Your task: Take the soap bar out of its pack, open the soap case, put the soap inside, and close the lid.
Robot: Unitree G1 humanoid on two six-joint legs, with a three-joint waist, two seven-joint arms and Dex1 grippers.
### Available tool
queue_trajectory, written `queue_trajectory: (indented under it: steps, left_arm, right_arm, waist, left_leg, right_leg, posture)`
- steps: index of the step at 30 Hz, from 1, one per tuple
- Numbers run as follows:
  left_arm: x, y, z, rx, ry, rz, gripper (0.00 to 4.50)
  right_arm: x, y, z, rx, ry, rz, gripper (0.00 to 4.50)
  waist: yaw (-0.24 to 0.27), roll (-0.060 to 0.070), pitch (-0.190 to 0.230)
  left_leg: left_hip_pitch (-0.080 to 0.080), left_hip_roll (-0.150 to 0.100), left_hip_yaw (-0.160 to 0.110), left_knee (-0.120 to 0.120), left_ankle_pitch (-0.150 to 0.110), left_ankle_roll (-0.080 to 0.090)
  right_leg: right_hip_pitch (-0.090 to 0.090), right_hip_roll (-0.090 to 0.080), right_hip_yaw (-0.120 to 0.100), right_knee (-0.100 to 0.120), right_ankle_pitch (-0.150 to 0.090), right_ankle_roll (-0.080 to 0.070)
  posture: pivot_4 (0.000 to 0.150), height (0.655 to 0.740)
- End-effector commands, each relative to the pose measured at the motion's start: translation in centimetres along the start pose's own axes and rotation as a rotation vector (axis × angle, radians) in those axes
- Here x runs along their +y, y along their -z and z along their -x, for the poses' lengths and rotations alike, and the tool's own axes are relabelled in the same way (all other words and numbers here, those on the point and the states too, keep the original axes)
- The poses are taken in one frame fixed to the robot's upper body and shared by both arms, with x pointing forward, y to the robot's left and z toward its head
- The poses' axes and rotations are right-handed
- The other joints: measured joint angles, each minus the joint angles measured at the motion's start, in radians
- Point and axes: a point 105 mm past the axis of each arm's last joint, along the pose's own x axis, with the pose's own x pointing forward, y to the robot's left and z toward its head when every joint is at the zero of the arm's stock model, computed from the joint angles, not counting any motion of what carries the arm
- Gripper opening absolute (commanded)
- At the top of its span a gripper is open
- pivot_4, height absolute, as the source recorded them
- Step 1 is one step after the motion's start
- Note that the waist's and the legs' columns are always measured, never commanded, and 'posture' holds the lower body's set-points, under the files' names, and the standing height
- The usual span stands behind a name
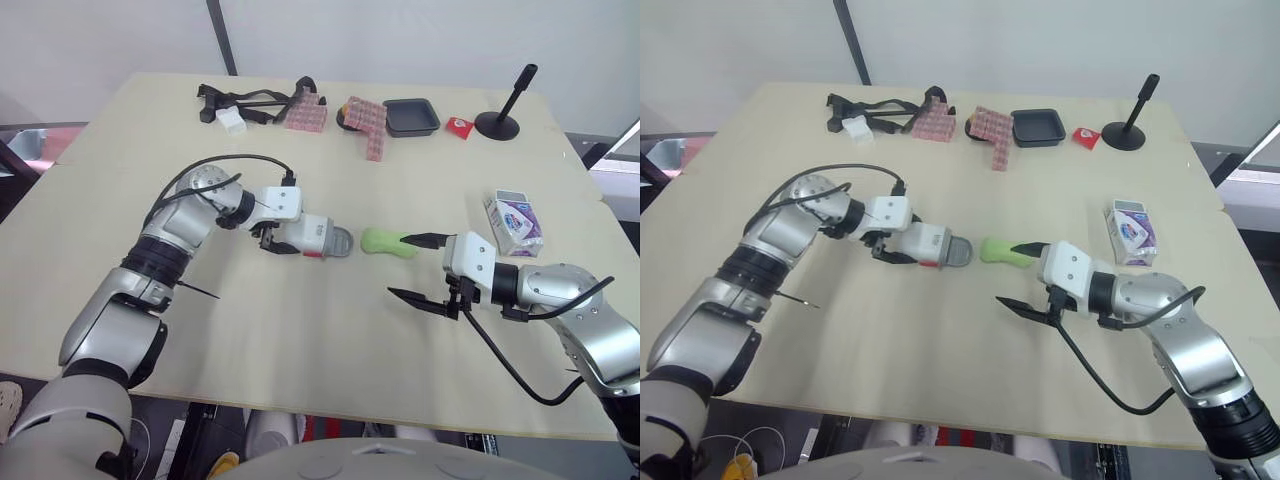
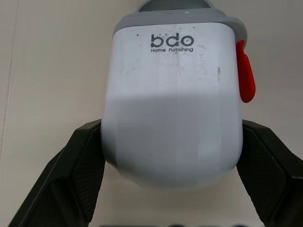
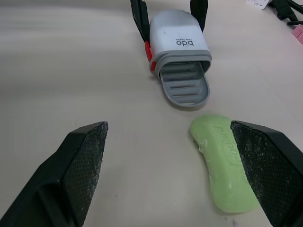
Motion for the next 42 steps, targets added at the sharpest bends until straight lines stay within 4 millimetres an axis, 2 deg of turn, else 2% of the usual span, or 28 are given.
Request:
queue_trajectory:
  steps: [1,7,19,33,36,42]
  left_arm:
    - [1.5,-1.3,0.2,0.013,-0.049,-0.057,3.47]
    - [1.1,-0.3,1.5,0.039,-0.034,-0.055,3.47]
    - [1.7,0.8,3.6,0.070,-0.074,-0.049,3.47]
    - [1.8,1.1,3.8,0.075,-0.077,-0.052,3.47]
    - [1.6,2.0,4.7,0.088,-0.077,-0.041,3.47]
    - [1.5,2.1,4.8,0.089,-0.076,-0.042,3.47]
  right_arm:
    - [0.0,-0.7,-0.1,-0.016,-0.006,0.045,4.46]
    - [0.1,-0.6,-0.3,-0.009,-0.019,0.060,4.46]
    - [0.1,-0.4,-0.5,-0.007,-0.031,0.064,4.46]
    - [-0.1,-0.5,-0.5,-0.010,-0.033,0.065,4.46]
    - [-0.2,-0.6,-0.5,-0.009,-0.033,0.066,4.46]
    - [-0.2,-0.6,-0.5,-0.009,-0.033,0.067,4.46]
  waist:
    - [0.004,0.000,0.000]
    - [-0.007,0.001,0.000]
    - [-0.002,0.001,0.000]
    - [-0.002,0.001,0.001]
    - [-0.004,0.001,0.001]
    - [0.000,0.001,0.001]
  left_leg:
    - [0.000,0.000,0.000,0.000,0.000,0.000]
    - [0.000,0.000,0.000,-0.001,0.000,0.000]
    - [0.000,0.000,0.000,-0.001,0.000,0.000]
    - [0.000,0.000,0.000,-0.001,0.000,0.000]
    - [0.000,0.000,0.000,-0.001,0.000,0.000]
    - [0.000,0.000,0.000,-0.001,0.000,0.000]
  right_leg:
    - [0.000,0.000,0.000,0.000,0.000,0.000]
    - [0.000,0.001,0.001,0.000,0.000,0.000]
    - [0.000,0.000,0.000,0.000,0.000,0.000]
    - [0.000,0.000,0.000,0.000,0.000,0.000]
    - [0.000,0.000,0.000,0.000,0.000,0.000]
    - [0.000,0.000,0.000,-0.001,0.000,0.000]
  posture:
    - [0.150,0.7400]
    - [0.150,0.7400]
    - [0.150,0.7400]
    - [0.150,0.7400]
    - [0.150,0.7400]
    - [0.150,0.7400]
